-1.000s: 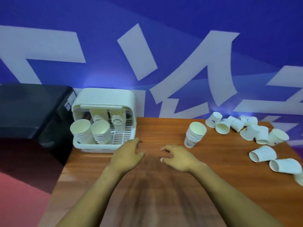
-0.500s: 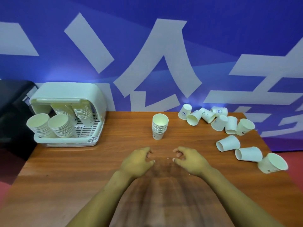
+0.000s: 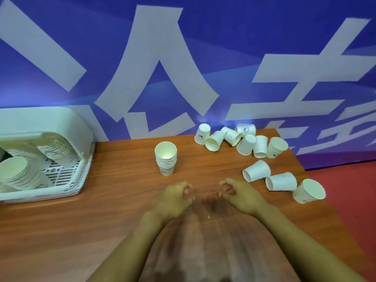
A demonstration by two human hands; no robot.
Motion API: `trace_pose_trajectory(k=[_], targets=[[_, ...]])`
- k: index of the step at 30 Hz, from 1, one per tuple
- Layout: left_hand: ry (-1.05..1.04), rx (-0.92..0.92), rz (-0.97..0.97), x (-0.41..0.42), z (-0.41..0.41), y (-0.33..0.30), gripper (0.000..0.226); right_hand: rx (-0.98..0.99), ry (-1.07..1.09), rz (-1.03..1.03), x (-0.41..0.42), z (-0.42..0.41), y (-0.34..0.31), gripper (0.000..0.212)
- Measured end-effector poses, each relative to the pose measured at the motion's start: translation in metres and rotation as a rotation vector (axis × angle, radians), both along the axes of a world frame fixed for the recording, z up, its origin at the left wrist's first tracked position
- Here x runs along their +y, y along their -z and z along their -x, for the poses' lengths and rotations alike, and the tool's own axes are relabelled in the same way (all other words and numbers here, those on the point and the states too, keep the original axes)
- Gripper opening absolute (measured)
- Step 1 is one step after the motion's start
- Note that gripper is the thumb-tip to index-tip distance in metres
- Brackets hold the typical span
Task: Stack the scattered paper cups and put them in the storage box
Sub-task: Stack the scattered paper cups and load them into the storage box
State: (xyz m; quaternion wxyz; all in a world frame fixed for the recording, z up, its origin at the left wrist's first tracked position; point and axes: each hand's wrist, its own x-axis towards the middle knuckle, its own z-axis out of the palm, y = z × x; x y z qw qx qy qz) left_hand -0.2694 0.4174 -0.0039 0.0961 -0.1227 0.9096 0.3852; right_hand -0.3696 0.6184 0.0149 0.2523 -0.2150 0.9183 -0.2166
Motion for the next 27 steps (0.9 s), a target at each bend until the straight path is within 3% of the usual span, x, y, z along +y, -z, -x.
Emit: trace_pose_trajectory(k=[7,16,22,27], targets=[[-0.110,-0.017,0.032,0.056,0.048,0.010,0.036,-0.017,-0.035,-0.019,0.060,0.057,0.022,0.036],[-0.069,-0.106,0.093,0.159,0.131,0.028,0.043,0.081,-0.082,-0.093,0.165,0.137,0.029,0.046],[-0.055,-0.194,0.198,0.195,0.163,0.045,0.062,0.174,-0.220,-0.270,0.190,0.177,0.034,0.053],[-0.048,-0.207,0.219,0.204,0.198,0.044,0.063,0.152,-0.251,-0.325,0.201,0.202,0.048,0.065]])
